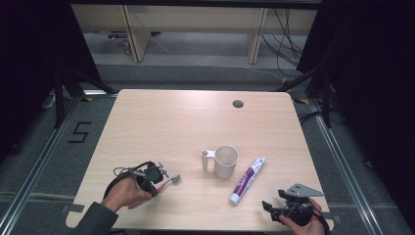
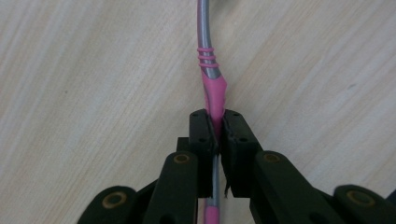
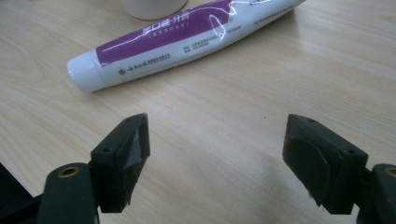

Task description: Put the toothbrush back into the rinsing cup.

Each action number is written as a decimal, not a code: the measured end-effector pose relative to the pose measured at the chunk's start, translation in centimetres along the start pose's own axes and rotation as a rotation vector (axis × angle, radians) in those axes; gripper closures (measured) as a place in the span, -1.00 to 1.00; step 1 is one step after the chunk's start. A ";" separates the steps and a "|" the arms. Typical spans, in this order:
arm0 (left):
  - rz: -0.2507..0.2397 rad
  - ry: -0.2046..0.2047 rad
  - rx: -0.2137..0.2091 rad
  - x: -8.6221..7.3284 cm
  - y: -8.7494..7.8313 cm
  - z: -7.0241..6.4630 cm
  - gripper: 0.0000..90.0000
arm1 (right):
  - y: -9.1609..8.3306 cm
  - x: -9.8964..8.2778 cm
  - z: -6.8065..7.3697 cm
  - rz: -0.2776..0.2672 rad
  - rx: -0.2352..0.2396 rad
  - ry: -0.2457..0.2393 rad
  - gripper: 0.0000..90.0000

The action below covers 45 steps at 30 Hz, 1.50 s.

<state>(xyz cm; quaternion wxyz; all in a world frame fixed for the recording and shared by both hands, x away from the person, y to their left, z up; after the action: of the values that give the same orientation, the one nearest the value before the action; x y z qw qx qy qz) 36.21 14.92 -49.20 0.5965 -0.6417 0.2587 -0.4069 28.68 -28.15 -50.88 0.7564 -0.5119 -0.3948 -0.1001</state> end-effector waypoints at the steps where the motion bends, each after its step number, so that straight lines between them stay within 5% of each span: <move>1: -0.008 -0.002 -0.017 -0.1 -0.2 0.1 0.83 | 0.0 0.0 -0.1 -0.006 -0.004 -0.009 -0.47; 7: -0.129 -0.011 -0.026 -0.1 -1.5 0.8 0.83 | 0.0 0.0 -0.1 -0.008 -0.006 -0.011 -0.47; 9: -0.182 -0.019 0.006 0.0 -2.0 1.0 0.83 | 0.0 0.0 -0.3 -0.014 -0.009 -0.034 -0.47; 12: -0.243 -0.054 0.045 0.0 -2.3 1.6 0.83 | 0.0 0.0 -0.1 -0.003 -0.003 -0.001 -0.47; 18: -0.356 -0.099 0.059 0.0 -2.4 2.5 0.83 | 0.0 0.0 0.0 0.000 0.001 0.009 -0.47; 20: -0.392 -0.114 0.079 0.2 -2.4 2.7 0.83 | 0.0 0.0 -0.3 -0.016 -0.011 -0.034 -0.47; 21: -0.401 -0.111 0.077 0.2 -2.4 2.9 0.83 | 0.0 0.0 -0.1 -0.005 -0.002 0.001 -0.47; 23: -0.472 -0.159 0.106 0.5 -2.3 2.9 0.83 | 0.1 0.0 -0.1 -0.007 -0.007 -0.005 -0.47; 29: -0.633 -0.185 0.196 0.7 -3.2 3.5 0.83 | 0.1 0.0 -0.1 -0.004 0.000 0.001 -0.47; 32: -0.702 -0.192 0.194 0.9 -3.3 3.4 0.83 | 0.1 0.1 -0.4 -0.015 -0.008 -0.033 -0.47; 33: -0.759 -0.230 0.190 1.1 -3.3 3.2 0.83 | 0.1 0.1 -0.4 -0.015 -0.008 -0.031 -0.47; 35: -0.807 -0.242 0.192 1.3 -3.3 3.1 0.83 | 0.1 0.0 -0.3 -0.011 -0.009 -0.024 -0.47; 45: -0.988 -0.272 0.139 2.6 -3.9 2.1 0.83 | 0.3 0.0 -0.4 -0.024 -0.013 -0.028 -0.47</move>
<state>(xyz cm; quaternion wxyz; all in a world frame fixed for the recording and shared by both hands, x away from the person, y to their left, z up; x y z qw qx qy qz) 38.76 14.50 -44.77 0.4026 -0.6933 -0.1828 -0.5691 29.07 -28.38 -51.11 0.7463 -0.5133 -0.4107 -0.1044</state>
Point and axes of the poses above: each handheld gripper's, and its own axes: y roughly forward along the jaws, x roughly out of its top, z roughly to its left, the point moved 2 cm from there along y, roughly forward along the jaws, and after that the axes turned 2 degrees about y, right-handed, at the moved point
